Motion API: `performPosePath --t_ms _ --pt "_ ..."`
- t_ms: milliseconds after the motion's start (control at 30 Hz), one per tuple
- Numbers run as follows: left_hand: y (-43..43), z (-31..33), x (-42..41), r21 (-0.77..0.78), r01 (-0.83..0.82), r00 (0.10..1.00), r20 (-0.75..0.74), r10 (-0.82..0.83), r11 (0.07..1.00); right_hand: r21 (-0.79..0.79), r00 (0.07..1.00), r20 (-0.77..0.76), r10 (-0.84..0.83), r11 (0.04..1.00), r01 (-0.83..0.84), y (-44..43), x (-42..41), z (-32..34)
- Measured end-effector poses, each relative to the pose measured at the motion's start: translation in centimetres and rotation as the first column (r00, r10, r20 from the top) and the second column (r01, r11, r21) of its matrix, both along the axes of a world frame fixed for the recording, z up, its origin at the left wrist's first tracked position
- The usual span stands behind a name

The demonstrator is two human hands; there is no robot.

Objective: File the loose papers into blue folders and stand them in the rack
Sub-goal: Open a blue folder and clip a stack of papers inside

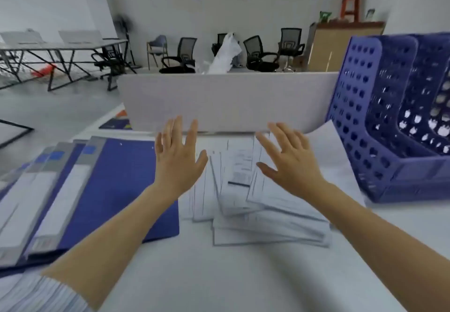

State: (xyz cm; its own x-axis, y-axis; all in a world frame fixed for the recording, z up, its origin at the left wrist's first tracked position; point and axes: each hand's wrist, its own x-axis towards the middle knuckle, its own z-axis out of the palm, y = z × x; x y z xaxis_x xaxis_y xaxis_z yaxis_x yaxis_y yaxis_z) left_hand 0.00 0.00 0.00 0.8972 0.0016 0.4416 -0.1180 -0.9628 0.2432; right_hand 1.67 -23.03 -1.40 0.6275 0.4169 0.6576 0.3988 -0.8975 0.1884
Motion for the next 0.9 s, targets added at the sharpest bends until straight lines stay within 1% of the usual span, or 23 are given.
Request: performPosePath --t_ms 33,67,133,167,233,267,333,367,433,500,533,600,700,733,800,900 --pt "0.4 -1.7 -1.0 -0.008 -0.011 1.000 -0.021 0.011 1.000 0.005 1.000 0.008 0.009 1.000 -0.009 0.9 -0.9 -1.5" --pt "0.8 -2.7 -1.9 -0.008 -0.024 1.000 -0.006 0.024 1.000 0.007 0.999 0.025 0.031 0.999 -0.031 1.7 -1.5 -2.6" --pt "1.9 -5.2 -3.4 0.013 -0.030 1.000 -0.010 0.030 0.999 0.037 0.997 0.011 0.081 0.996 -0.081 3.4 -3.5 -5.3" --pt "2.7 -6.4 -4.3 -0.002 -0.038 0.999 -0.023 0.038 0.999 0.070 0.994 0.000 0.112 0.991 -0.111 4.5 -4.5 -6.3" --pt "4.0 -7.7 -5.5 -0.005 -0.056 0.995 -0.081 0.055 0.998 0.088 0.987 -0.059 0.151 0.985 -0.145 6.5 -5.9 -7.3" --pt "4.7 -7.6 -6.4 -0.019 -0.055 0.989 -0.139 0.052 0.998 0.079 0.980 -0.104 0.172 0.983 -0.164 7.8 -6.6 -7.5" --pt "6.0 -8.6 -7.4 0.030 -0.070 0.986 -0.150 0.074 0.997 0.078 0.961 -0.185 0.203 0.978 -0.191 10.4 -7.7 -8.1" --pt "6.8 -9.3 -7.9 -0.002 -0.101 0.984 -0.148 0.100 0.995 0.090 0.952 -0.222 0.212 0.976 -0.197 11.9 -8.1 -8.5" --pt "8.0 -9.9 -8.4 -0.088 -0.183 0.967 -0.194 0.164 0.979 0.119 0.928 -0.294 0.229 0.972 -0.202 13.9 -8.7 -9.0" --pt "9.1 -10.0 -8.2 -0.148 -0.239 0.966 -0.139 0.219 0.960 0.092 0.907 -0.339 0.251 0.968 -0.234 15.0 -9.0 -9.9" --pt "9.5 -9.7 -8.2 -0.148 -0.264 0.962 -0.113 0.249 0.953 0.077 0.893 -0.359 0.273 0.962 -0.263 15.1 -9.1 -10.3" --pt "10.2 -8.8 -8.0 -0.116 -0.363 0.930 -0.100 0.353 0.924 0.063 0.875 -0.376 0.305 0.951 -0.304 14.9 -9.0 -10.6" --pt "12.2 -8.0 -7.8 -0.080 -0.570 0.819 -0.141 0.557 0.818 0.023 0.875 -0.398 0.275 0.957 -0.290 14.6 -8.8 -10.5" --pt "12.9 -7.8 -7.9 -0.079 -0.617 0.783 -0.164 0.600 0.783 0.022 0.871 -0.412 0.267 0.959 -0.283 14.6 -8.9 -10.4" --pt "14.2 -7.3 -8.4 -0.070 -0.679 0.723 -0.237 0.649 0.731 0.042 0.829 -0.497 0.258 0.961 -0.274 14.9 -9.3 -9.9" --pt "14.7 -7.2 -8.8 -0.042 -0.694 0.694 -0.305 0.652 0.719 -0.013 0.750 -0.629 0.205 0.962 -0.274 14.8 -9.7 -9.4"
